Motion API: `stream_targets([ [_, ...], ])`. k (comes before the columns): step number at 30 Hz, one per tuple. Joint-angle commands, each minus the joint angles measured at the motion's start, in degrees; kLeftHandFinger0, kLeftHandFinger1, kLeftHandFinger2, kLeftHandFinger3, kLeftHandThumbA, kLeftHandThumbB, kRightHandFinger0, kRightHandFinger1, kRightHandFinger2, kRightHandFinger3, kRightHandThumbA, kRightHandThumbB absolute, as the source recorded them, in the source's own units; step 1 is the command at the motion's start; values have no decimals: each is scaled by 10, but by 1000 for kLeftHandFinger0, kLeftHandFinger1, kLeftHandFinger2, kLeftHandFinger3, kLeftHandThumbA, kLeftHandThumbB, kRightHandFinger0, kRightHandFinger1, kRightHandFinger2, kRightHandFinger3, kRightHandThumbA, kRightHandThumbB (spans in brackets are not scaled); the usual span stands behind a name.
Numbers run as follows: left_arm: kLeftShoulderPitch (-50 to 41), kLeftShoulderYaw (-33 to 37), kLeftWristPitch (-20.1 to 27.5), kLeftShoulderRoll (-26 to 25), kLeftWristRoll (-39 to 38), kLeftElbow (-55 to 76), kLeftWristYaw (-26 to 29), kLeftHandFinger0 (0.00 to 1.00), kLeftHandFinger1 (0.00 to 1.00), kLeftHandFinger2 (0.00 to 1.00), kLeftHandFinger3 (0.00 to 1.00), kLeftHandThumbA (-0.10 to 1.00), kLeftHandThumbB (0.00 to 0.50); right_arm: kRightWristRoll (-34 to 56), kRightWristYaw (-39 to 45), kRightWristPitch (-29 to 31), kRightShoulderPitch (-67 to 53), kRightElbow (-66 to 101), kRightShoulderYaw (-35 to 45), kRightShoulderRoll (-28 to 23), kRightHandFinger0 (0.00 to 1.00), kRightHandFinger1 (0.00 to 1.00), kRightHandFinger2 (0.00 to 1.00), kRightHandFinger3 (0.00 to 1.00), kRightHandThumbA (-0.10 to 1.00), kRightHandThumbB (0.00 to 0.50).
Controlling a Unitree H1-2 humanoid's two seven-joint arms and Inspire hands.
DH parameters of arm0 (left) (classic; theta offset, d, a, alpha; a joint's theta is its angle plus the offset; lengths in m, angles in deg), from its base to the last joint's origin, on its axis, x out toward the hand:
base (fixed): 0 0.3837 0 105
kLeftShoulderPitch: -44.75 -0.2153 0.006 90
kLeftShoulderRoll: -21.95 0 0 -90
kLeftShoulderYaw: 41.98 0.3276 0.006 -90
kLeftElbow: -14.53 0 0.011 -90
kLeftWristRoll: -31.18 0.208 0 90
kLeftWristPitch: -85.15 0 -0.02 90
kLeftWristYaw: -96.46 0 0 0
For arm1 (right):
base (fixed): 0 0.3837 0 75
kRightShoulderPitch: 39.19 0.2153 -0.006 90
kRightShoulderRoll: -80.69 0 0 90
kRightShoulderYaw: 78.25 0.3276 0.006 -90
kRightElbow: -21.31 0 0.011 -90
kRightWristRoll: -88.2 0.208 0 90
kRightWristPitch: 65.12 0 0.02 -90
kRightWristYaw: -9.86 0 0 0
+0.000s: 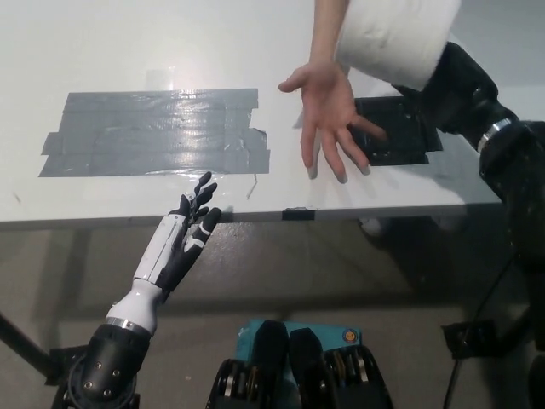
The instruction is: A toilet paper roll is kept on the black spot on the desk infront of the robot and the robot inserts its right thumb into the hole in the centre to grab the roll. Then it passes the roll to a person.
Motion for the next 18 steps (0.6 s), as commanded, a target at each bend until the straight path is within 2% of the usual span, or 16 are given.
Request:
stream_targets([
  [1,16,2,-6,-10,6,23,-11,1000,1000,1000,1000,901,4,-174,-62,60,110,-60,-68,-42,54,573,995,1000,-100,156],
  [4,19,0,-6,-10,3,22,-12,1000,1000,1000,1000,878,0,-254,-74,84,147,-108,-136,-60,121,614,996,988,-100,150],
  [6,20,0,-8,-9,2,22,-12,1000,1000,1000,1000,871,0,-291,-77,98,162,-134,-172,-66,141,623,981,934,-100,178],
  [11,22,2,-10,-12,8,20,-12,1000,1000,1000,1000,862,8,-339,-79,135,186,-186,-227,-65,119,618,939,865,-100,194],
  [13,23,3,-14,-12,9,22,-12,1000,1000,1000,1000,862,9,-350,-79,136,184,-180,-241,-64,109,606,904,858,-100,171],
  [15,23,2,-13,-11,5,20,-13,1000,1000,1000,1000,858,8,-356,-81,132,184,-182,-252,-59,138,621,925,881,-100,166],
  [18,24,2,-15,-11,4,21,-14,1000,1000,1000,1000,854,9,-364,-81,136,186,-193,-262,-54,162,634,936,866,-100,172],
])
